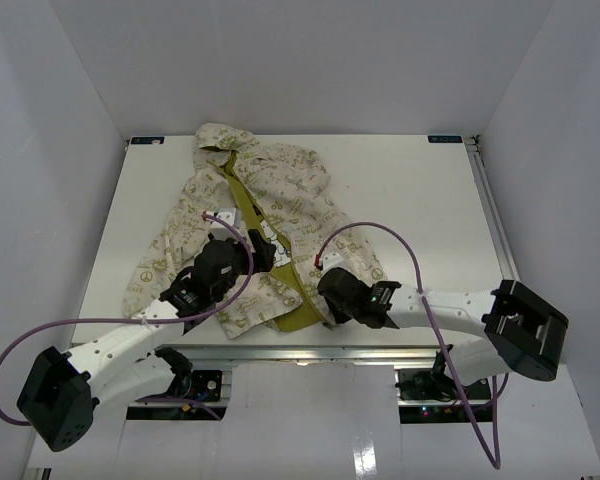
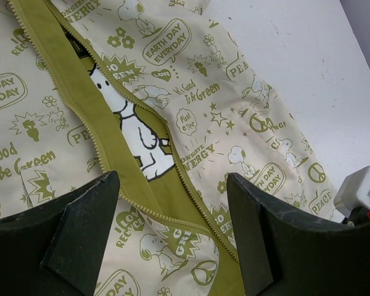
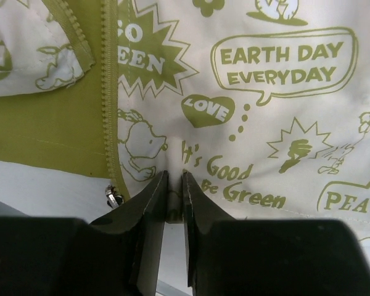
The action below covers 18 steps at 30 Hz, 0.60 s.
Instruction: Zip up the jacket
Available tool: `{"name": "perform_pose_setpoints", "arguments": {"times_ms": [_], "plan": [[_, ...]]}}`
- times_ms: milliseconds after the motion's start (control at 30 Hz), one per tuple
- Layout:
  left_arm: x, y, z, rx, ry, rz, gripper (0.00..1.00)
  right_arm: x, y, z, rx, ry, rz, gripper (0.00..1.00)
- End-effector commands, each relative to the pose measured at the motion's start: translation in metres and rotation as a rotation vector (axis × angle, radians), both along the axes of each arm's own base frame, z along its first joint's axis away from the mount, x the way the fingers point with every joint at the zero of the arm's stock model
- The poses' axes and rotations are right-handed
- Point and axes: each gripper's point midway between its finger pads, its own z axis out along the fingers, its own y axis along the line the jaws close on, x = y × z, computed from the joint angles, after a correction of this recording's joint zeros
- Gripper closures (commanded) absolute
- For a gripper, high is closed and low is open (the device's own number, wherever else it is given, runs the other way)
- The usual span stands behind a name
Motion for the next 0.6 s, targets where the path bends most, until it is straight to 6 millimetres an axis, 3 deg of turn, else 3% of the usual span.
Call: {"name": "perform_pose_setpoints", "arguments": {"times_ms": [0,133,200,367,567], "plan": [[0.000,-0.006,0.009,-0.007,-0.014,-0.022,0.19,0.014,0.018,0.049,0.089,-0.086,-0.004,0.78],[0.000,-0.005,0.011,-0.011,-0.020,-0.021,0.19,0.010,0.023,0.054,0.130,-0.081,0.013,0.78],[0.000,-0.005,0.012,-0.014,-0.023,-0.022,0.19,0.002,0.020,0.042,0.128,-0.045,0.027,0.78],[-0.001,-0.006,0.014,-0.021,-0.025,-0.028,0.19,-0.014,0.013,0.023,0.138,0.010,0.065,0.70],[-0.001,-0.006,0.014,-0.020,-0.025,-0.029,0.19,-0.021,0.004,0.015,0.113,0.028,0.086,0.55]]}}
